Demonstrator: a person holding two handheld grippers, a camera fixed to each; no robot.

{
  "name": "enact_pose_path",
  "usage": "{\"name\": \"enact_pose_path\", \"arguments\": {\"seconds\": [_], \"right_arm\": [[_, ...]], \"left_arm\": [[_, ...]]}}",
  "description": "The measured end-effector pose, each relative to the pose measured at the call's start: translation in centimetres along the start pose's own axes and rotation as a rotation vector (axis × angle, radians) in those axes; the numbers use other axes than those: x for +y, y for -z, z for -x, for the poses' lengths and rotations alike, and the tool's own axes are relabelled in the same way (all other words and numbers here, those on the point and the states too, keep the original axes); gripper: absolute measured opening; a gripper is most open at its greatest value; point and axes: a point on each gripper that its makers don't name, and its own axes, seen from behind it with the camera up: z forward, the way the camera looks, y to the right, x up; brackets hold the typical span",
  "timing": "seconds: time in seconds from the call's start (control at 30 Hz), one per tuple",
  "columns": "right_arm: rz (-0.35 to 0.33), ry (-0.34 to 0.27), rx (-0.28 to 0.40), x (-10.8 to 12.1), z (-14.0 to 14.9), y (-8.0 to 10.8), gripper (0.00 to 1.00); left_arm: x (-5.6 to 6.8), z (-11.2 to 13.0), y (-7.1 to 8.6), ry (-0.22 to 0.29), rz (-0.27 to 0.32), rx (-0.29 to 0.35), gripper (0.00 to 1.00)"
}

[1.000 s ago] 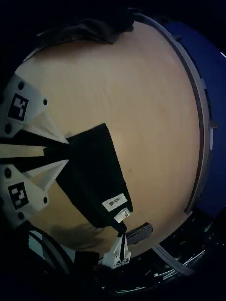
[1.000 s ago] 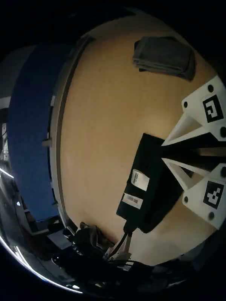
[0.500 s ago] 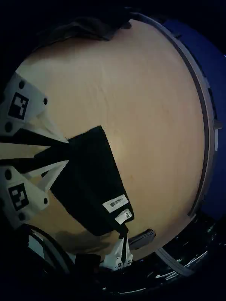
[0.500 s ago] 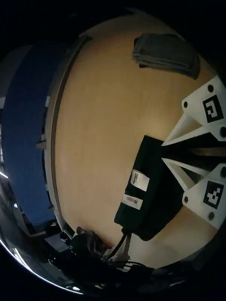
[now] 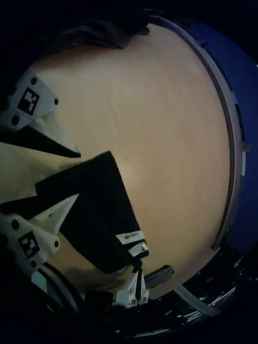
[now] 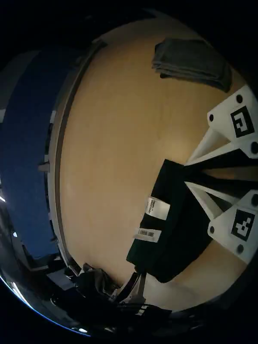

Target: Fold towel

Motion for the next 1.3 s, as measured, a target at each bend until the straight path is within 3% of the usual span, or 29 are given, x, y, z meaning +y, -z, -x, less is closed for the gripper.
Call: {"name": "enact_pose_path", "arguments": {"seconds": [0.07, 0.27, 0.37, 0.73, 0.87, 1.3], "right_arm": [[0.008, 0.004, 0.001, 0.1, -0.2, -0.1, 0.15], [0.023, 0.021, 0.002, 0.4, -0.5, -0.4, 0.39], [0.032, 0.027, 0.003, 0.6, -0.7, -0.6, 0.45], [0.056, 0.019, 0.015, 1.3, -1.0, -1.0, 0.62], [0.062, 0.017, 0.024, 1.5, -1.3, -0.9, 1.0], [0.075, 0.015, 0.058, 1.6, -2.3, -0.1, 1.0]], "left_arm": [[-0.2, -0.2, 0.0, -0.001, -0.006, 0.005, 0.57], [-0.5, -0.4, 0.0, -0.008, -0.015, 0.01, 0.74], [-0.7, -0.5, 0.1, -0.014, -0.022, 0.012, 0.84], [-0.8, 0.9, 1.1, -0.066, -0.02, -0.016, 0.87], [-1.2, 1.0, 0.7, -0.077, -0.047, -0.02, 0.87], [-2.8, -0.6, 0.3, -0.046, -0.111, 0.023, 0.91]]}}
